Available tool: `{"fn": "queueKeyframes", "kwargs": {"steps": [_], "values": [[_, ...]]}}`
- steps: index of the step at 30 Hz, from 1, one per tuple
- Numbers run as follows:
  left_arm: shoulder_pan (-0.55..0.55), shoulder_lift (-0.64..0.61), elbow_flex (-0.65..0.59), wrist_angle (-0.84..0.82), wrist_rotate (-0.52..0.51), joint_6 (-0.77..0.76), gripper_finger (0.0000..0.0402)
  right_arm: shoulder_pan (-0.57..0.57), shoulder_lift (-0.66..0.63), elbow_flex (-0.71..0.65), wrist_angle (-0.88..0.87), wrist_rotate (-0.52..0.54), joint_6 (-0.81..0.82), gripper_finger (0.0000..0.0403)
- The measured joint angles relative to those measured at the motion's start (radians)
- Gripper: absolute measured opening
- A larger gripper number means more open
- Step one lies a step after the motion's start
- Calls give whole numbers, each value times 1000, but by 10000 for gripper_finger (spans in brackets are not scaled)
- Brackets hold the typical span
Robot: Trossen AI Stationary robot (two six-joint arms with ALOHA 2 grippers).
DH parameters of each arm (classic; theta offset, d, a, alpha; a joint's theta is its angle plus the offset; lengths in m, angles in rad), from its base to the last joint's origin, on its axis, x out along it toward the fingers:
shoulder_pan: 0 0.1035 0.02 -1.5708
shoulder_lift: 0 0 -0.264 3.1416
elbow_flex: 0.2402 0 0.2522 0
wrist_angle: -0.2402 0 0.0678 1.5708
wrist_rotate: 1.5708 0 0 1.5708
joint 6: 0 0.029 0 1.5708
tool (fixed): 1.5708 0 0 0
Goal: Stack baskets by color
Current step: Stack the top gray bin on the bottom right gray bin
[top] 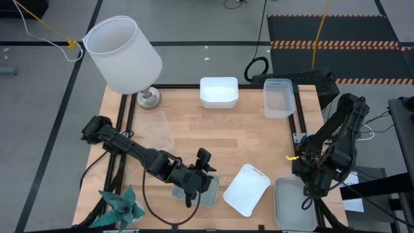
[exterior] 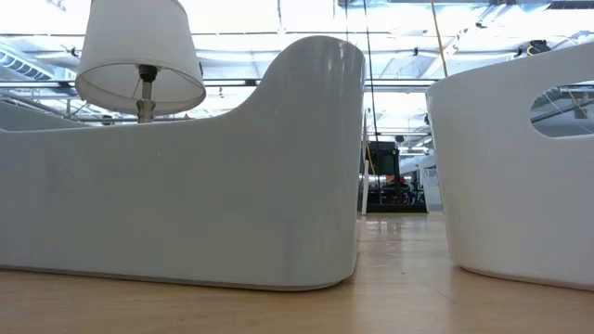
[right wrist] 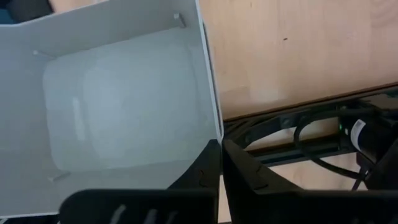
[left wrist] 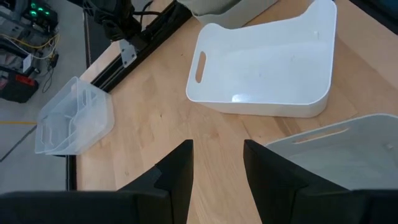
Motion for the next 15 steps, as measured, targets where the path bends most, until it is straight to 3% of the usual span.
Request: {"fn": "queueKeyframes", "kwargs": {"steps": [15], "values": [[1, 0, 0, 0, 7, 2, 143, 0, 0, -98, 102, 89, -41, 1]]}}
